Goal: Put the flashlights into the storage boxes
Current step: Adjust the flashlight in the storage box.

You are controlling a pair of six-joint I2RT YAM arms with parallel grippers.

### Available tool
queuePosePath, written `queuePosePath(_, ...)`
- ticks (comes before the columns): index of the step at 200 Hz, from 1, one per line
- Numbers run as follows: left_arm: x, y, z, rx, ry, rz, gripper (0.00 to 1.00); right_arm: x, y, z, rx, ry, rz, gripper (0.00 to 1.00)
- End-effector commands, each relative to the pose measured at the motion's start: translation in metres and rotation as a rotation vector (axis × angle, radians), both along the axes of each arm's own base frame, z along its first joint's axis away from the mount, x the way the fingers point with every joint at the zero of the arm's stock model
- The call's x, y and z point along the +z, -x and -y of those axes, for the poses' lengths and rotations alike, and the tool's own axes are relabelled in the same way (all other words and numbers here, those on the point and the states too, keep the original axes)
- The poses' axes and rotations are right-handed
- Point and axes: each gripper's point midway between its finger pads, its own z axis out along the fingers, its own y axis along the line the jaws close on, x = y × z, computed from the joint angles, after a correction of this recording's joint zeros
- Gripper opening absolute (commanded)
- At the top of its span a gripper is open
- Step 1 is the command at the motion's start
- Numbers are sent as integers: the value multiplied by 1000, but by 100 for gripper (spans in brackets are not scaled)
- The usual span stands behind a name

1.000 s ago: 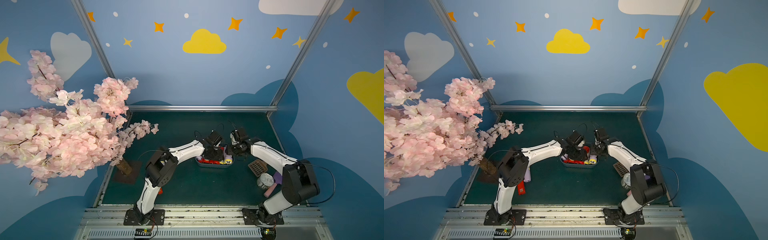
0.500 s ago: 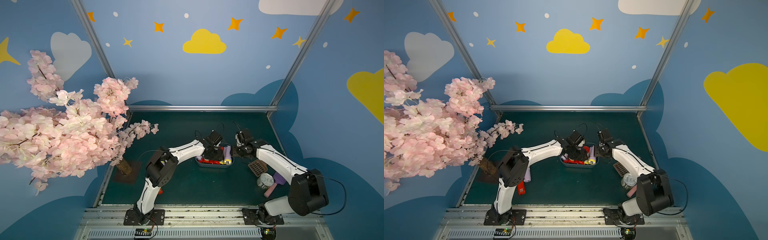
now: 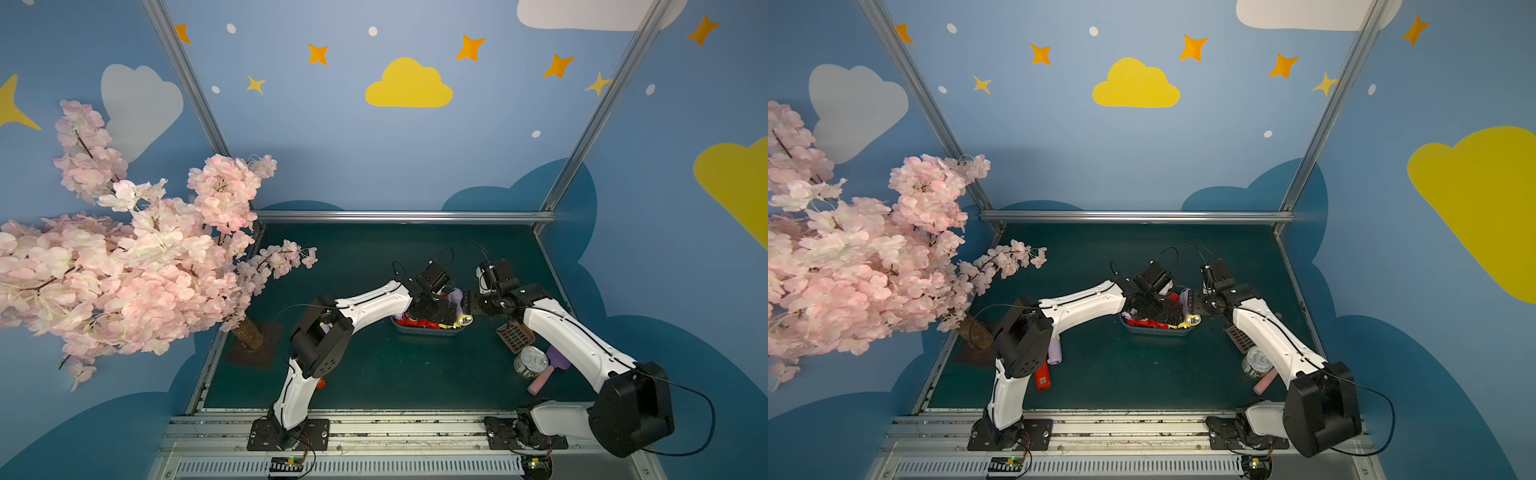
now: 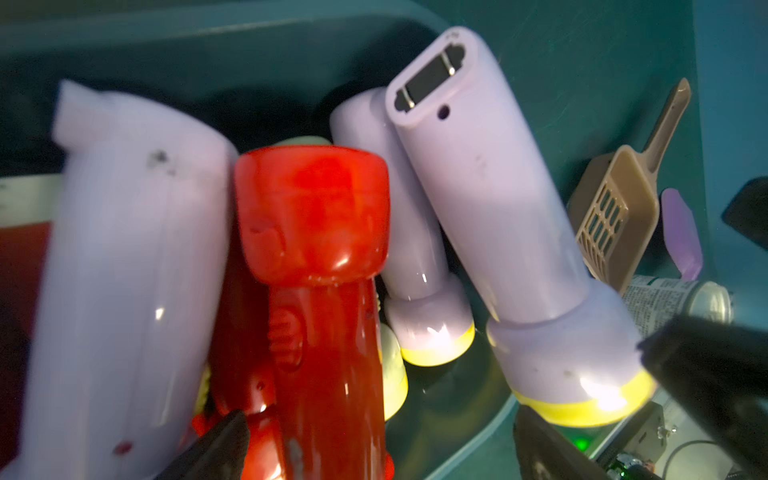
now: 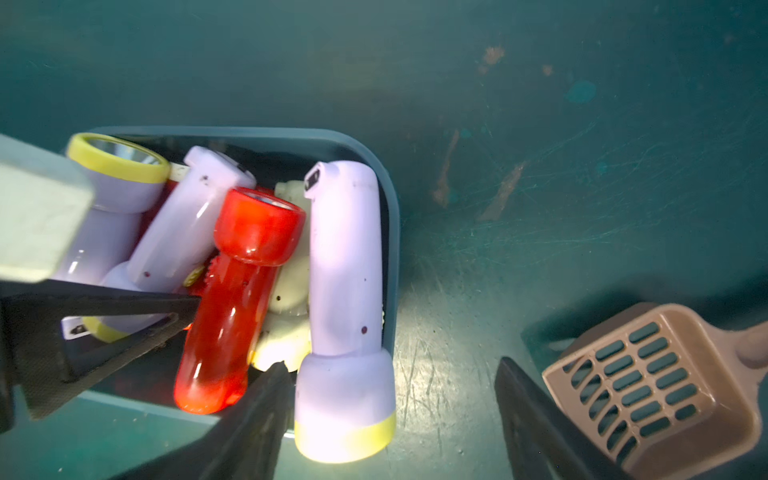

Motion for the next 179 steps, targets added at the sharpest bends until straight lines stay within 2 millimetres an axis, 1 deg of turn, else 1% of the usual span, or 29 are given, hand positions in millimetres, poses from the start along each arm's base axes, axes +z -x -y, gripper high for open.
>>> queuePosePath(1, 12, -2, -19, 17, -46, 31, 99, 4, 3, -4, 24, -10, 8, 78)
queuePosePath(13, 12, -1, -20, 15, -49, 29, 99, 3, 2, -4, 25, -10, 7, 78)
queuePosePath(40, 10, 3, -21, 10, -49, 19, 99, -7, 2, -6, 26, -10, -28, 74)
queuePosePath(54, 11, 4, -23, 12, -46, 21, 99, -8, 4, -9, 30, -15, -46, 71)
queuePosePath(69, 20, 5, -23, 10, -30, 36, 99, -5, 5, -10, 34, -21, -39, 70)
queuePosePath(87, 33, 6, -27, 8, -17, 64, 99, 4, 5, -12, 38, -33, -16, 70)
queuePosePath(103, 45, 8, -34, 12, -14, 95, 99, 12, 7, -14, 44, -41, -6, 70)
queuePosePath(108, 53, 8, -37, 16, -10, 113, 99, 14, 8, -16, 48, -43, -5, 70)
queuePosePath(124, 64, 13, -53, 34, -18, 150, 99, 18, 11, -23, 62, -52, -3, 70)
queuePosePath(139, 72, 18, -75, 66, -36, 188, 99, 21, 14, -32, 82, -66, -4, 70)
queuePosePath(162, 73, 29, -122, 154, -92, 239, 99, 24, 17, -51, 121, -93, -4, 67)
queuePosePath(179, 65, 39, -157, 224, -120, 255, 99, 26, 17, -69, 155, -105, -7, 63)
